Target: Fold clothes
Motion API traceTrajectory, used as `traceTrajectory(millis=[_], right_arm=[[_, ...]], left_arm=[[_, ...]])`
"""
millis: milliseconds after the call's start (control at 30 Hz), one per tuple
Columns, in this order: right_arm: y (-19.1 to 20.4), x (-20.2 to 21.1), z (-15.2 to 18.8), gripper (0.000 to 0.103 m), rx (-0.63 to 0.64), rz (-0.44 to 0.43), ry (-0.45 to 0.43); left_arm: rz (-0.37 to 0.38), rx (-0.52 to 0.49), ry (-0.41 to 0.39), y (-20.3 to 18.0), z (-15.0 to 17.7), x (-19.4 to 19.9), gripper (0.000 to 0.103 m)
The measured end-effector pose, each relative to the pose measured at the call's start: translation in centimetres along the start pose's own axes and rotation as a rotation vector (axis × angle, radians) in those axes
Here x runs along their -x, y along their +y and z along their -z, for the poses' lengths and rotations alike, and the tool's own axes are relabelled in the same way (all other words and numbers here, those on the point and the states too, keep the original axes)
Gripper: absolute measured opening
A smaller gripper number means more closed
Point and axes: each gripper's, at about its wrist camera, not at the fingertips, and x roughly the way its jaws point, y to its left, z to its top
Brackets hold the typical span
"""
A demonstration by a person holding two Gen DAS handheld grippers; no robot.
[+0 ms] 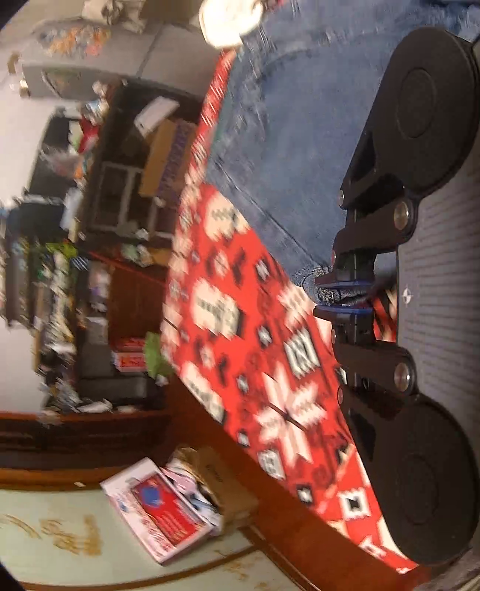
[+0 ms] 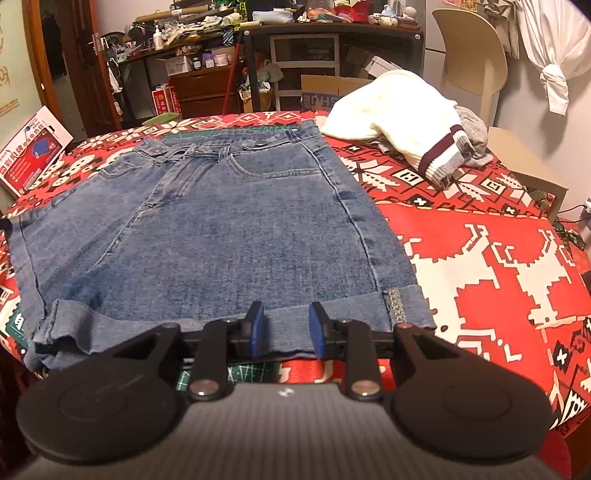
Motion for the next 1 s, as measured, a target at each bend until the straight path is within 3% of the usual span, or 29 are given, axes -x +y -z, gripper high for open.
traceTrajectory(millis=[167,300,333,367,500,633,733,833,1000], right_arm=[[0.6,0.4,-0.7,0.029,-0.003,-0.034,-0.024],[1.7,1.5,-2.1,0.032,-0.043,-0.142,-0.068],[2.2,1.7,-2.5,0.034,-0.052,-0.178,-0.078],[2.7,1.9,-2.9,0.034,-0.055,-0.21,-0.088],[5.5,1.9,-3.8,0.035,-0.015,-0.275,-0.101],[7.0,1.7,-3.9,0.035,-0.013,-0.315,-0.098],[7.5,1.6,-3.5,0.036,-0.011,-0.323,-0.08],[7.4,1.1,-3.1,0.037,-0.02,-0.326,-0.062],[7.0,0.9,-2.7,0.038,-0.032,-0.326,-0.049]], left_arm=[[0.105,-0.064,-0.094,-3.8,-1.2,3.7,0.009],[0.201,-0.135,-0.114,-8.0,-0.7,5.4,0.007],[0.23,-0.158,-0.107,-9.1,-0.3,5.6,0.0],[0.249,-0.181,-0.1,-10.2,0.2,5.6,0.0],[0.255,-0.279,-0.056,-13.7,2.5,4.5,0.0],[0.236,-0.239,-0.043,-13.1,3.3,4.3,0.002],[0.198,-0.195,-0.063,-11.3,2.9,4.8,0.013],[0.168,-0.171,-0.087,-9.6,2.5,5.5,0.035],[0.109,-0.212,-0.107,-8.1,2.4,5.6,0.06]])
